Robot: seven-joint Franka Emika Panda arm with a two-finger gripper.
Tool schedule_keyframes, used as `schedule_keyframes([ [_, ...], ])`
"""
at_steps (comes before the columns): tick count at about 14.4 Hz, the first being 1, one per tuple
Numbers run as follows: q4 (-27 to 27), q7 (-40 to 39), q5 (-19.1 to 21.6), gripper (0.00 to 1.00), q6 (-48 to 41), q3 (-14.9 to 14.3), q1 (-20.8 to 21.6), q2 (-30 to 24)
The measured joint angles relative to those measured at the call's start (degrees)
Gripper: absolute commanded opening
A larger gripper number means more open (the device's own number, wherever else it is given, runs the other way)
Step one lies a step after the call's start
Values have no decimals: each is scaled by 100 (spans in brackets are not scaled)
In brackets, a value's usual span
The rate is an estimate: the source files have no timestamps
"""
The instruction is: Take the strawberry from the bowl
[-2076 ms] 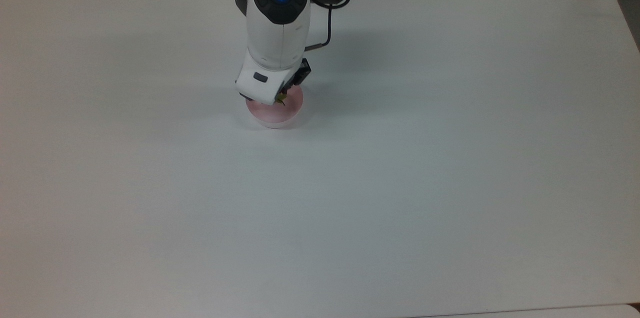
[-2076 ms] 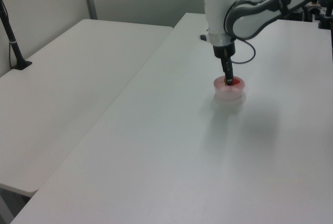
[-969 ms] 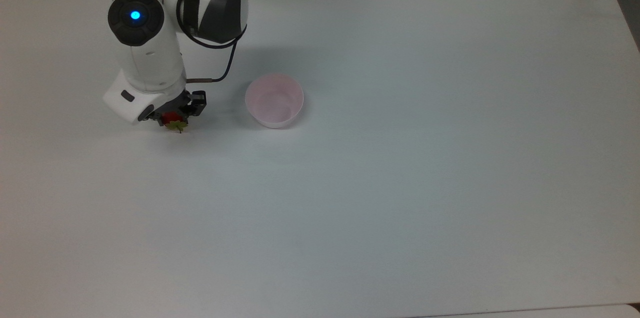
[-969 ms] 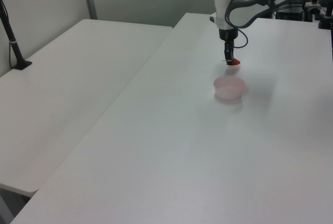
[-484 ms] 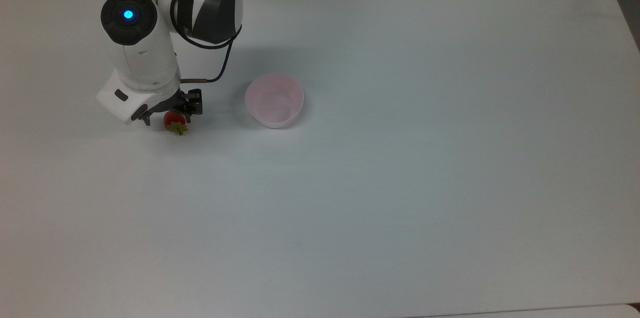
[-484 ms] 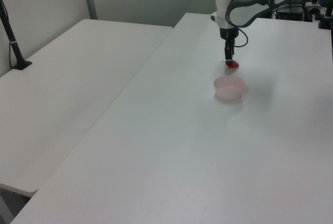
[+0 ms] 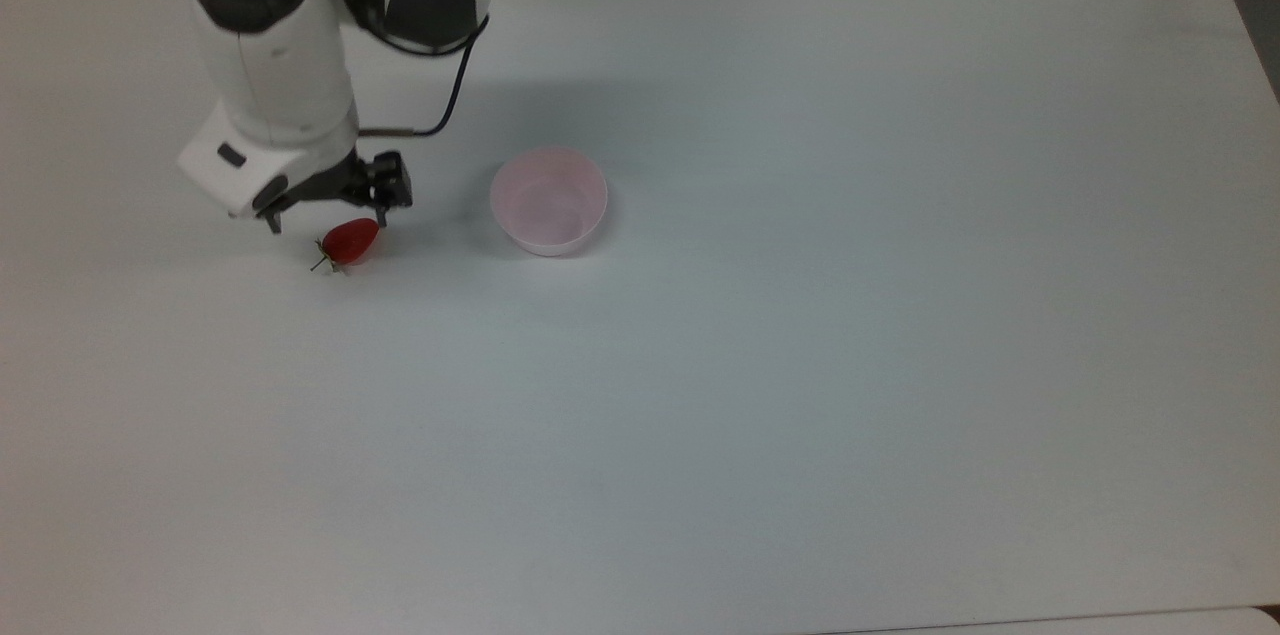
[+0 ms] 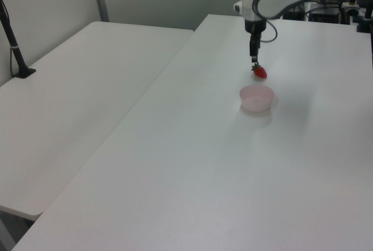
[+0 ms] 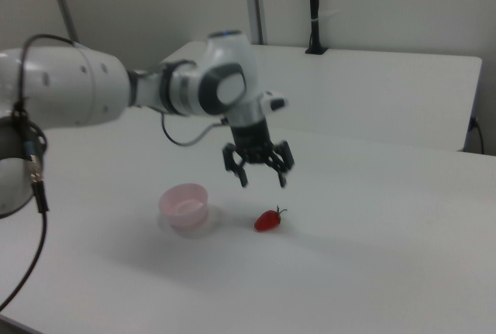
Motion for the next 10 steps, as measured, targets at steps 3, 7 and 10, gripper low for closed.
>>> schedule_keyframes([
  [3, 40, 383, 375, 100, -575, 132, 189, -612],
  [7, 32, 1471, 825, 100, -1299, 159, 609, -1433],
  [10, 20, 2171, 847, 100, -1769, 136, 1099, -1871],
])
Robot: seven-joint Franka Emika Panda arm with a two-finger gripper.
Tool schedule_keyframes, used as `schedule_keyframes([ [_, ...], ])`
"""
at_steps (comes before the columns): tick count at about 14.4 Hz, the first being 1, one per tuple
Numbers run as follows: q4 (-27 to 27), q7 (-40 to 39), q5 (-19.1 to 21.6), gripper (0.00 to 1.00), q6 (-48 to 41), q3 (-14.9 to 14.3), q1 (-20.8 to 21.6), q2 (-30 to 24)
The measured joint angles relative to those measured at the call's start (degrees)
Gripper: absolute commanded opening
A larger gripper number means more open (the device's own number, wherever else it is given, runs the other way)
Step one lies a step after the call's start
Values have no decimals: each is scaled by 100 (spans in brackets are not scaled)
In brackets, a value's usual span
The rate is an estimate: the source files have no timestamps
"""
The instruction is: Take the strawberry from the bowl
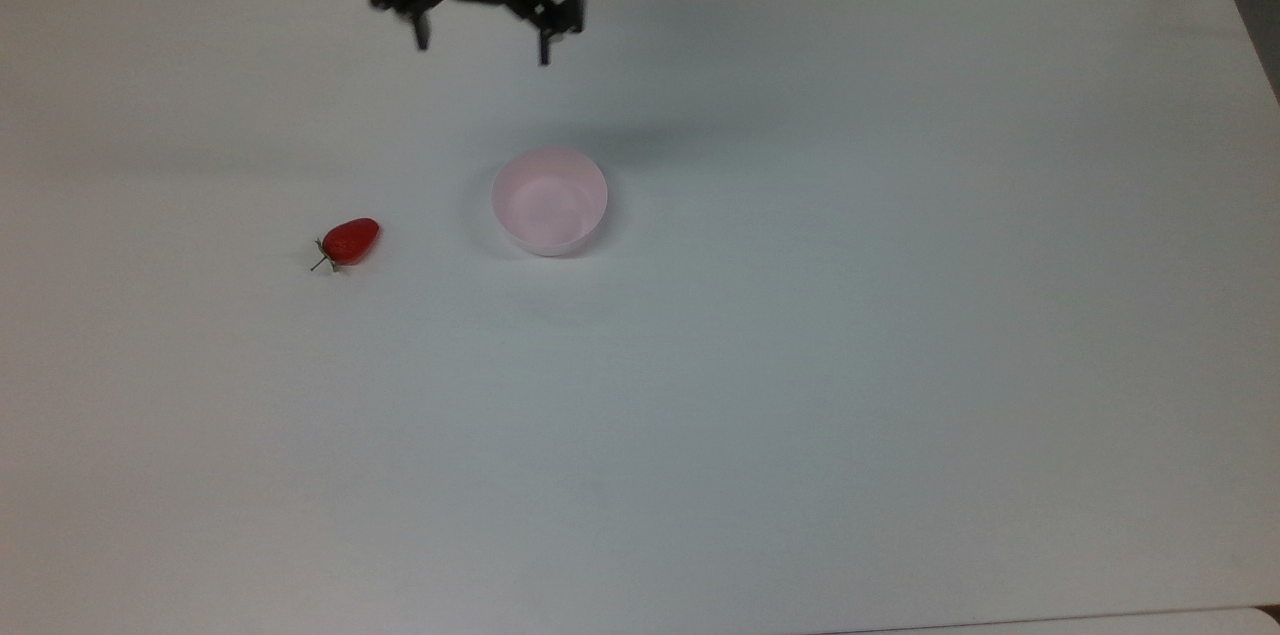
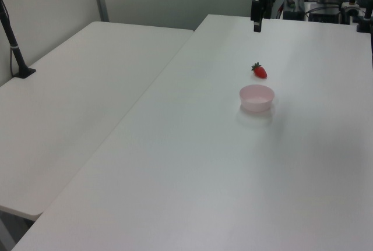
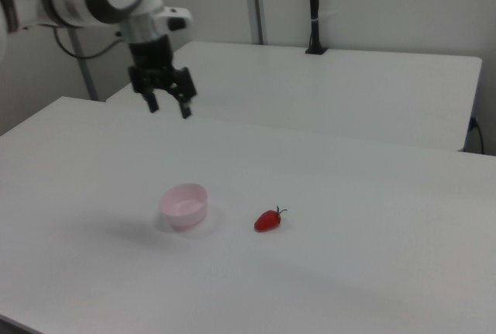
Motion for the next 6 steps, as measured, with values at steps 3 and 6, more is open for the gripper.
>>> schedule_keyframes([
  [3, -11, 312, 0, 100, -383, -260, 461, -184],
  [6, -19, 314, 0, 100, -440, -407, 574, -228],
])
